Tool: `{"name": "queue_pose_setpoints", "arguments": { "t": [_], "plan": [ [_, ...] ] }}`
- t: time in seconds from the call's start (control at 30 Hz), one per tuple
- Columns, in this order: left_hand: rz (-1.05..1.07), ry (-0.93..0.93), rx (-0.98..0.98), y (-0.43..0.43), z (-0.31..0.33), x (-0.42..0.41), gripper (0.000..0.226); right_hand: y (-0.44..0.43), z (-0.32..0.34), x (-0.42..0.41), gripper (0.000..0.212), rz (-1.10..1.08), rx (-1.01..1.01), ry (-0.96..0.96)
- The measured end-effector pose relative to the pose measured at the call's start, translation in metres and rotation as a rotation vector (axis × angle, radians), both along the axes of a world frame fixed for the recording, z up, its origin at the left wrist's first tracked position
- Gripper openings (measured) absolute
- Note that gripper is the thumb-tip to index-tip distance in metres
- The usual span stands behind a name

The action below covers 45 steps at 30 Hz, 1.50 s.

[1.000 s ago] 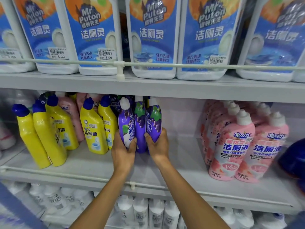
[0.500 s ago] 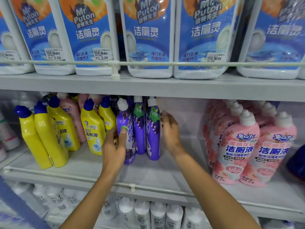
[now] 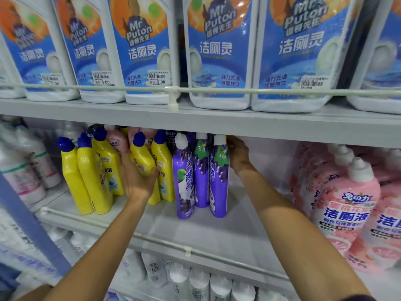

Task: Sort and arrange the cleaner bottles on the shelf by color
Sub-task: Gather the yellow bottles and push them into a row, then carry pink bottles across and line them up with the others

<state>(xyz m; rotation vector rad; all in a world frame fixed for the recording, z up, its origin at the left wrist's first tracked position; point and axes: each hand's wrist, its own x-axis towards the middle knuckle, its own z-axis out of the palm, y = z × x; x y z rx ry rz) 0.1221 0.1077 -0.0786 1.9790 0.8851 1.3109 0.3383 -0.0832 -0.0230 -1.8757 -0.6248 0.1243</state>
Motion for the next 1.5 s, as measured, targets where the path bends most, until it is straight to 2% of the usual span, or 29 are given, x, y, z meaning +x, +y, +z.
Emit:
{"name": "queue_pose_setpoints", "arguments": {
  "t": [0.03, 0.1, 0.27, 0.4, 0.5, 0.63, 0.8, 0.93, 1.07, 1.2, 1.33, 1.5],
  "plan": [
    [-0.036, -0.024, -0.007, -0.002, -0.003, -0.001, 0.089, -0.003, 0.003, -0.002, 0.013, 0.009, -0.027, -0.031],
    [-0.096, -0.057, 0.031, -0.007, -0.006, -0.004, 0.092, -0.009, 0.009, -0.005, 0.025, -0.040, -0.076, -0.106],
    [-0.218, -0.095, 0.022, 0.003, -0.006, -0.017, 0.081, -0.035, 0.008, -0.004, 0.031, -0.052, -0.063, -0.128],
    [-0.241, -0.103, 0.009, -0.004, -0.006, -0.034, 0.077, -0.065, 0.006, -0.012, 0.020, -0.068, -0.147, -0.208],
    [-0.170, -0.102, -0.039, -0.011, -0.005, -0.042, 0.079, -0.078, -0.020, -0.030, 0.029, -0.204, -0.015, -0.172],
    [-0.160, -0.133, 0.001, -0.017, -0.005, -0.034, 0.064, -0.071, -0.055, -0.046, 0.025, -0.297, 0.231, 0.028],
    [-0.047, -0.122, -0.090, -0.013, -0.017, -0.026, 0.050, -0.078, -0.067, -0.063, 0.027, -0.316, 0.301, -0.002],
    [-0.141, -0.175, -0.180, -0.015, -0.012, -0.036, 0.046, -0.094, -0.068, -0.090, 0.029, -0.333, 0.286, 0.005],
    [-0.210, -0.211, -0.271, -0.007, -0.002, -0.061, 0.048, -0.103, -0.068, -0.128, 0.029, -0.300, 0.374, 0.025],
    [-0.358, -0.273, -0.186, -0.016, 0.026, -0.099, 0.042, -0.098, -0.040, -0.169, 0.028, -0.287, 0.411, -0.105],
    [-0.418, -0.319, -0.184, -0.017, 0.050, -0.142, 0.052, -0.063, -0.001, -0.221, 0.046, -0.083, 0.387, -0.187],
    [-0.370, -0.353, -0.173, 0.000, 0.079, -0.196, 0.043, 0.027, -0.007, -0.246, 0.047, 0.117, 0.409, -0.126]
  ]
}}
